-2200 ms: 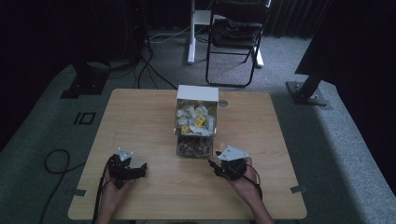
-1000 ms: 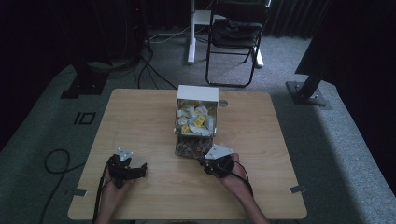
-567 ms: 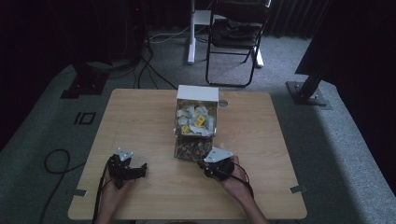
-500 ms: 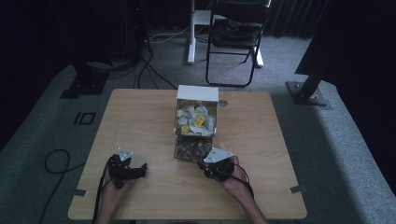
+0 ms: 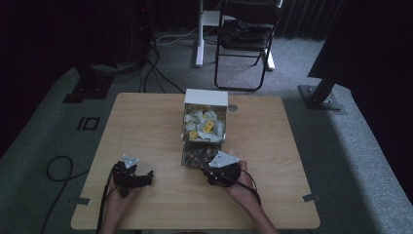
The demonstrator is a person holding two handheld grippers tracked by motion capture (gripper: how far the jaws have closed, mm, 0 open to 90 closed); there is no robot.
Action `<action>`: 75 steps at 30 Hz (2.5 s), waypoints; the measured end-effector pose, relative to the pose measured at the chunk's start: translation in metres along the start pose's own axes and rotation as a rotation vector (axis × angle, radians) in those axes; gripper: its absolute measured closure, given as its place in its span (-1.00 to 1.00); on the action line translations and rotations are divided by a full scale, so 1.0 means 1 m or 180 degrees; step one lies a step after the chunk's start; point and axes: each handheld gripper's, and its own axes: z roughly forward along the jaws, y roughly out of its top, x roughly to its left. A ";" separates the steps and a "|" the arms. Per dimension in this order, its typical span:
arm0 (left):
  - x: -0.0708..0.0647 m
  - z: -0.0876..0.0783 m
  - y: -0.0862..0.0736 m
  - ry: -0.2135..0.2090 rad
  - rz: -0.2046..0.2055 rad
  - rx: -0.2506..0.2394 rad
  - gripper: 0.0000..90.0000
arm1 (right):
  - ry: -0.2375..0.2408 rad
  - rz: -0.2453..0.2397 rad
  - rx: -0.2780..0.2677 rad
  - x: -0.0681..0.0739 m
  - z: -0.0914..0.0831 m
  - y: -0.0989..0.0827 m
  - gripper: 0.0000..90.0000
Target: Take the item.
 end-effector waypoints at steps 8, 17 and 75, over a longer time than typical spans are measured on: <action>0.000 0.000 0.000 0.0001 0.0000 0.0000 -0.89 | 0.0019 0.0036 -0.0067 -0.001 -0.001 0.004 0.39; 0.000 0.000 0.000 0.0000 0.0000 0.0000 -0.89 | 0.0012 0.0102 -0.0081 -0.003 -0.001 0.005 0.74; 0.000 0.000 0.000 0.0000 0.0000 0.0000 -0.89 | -0.0117 0.0079 -0.0334 -0.004 -0.036 0.018 1.00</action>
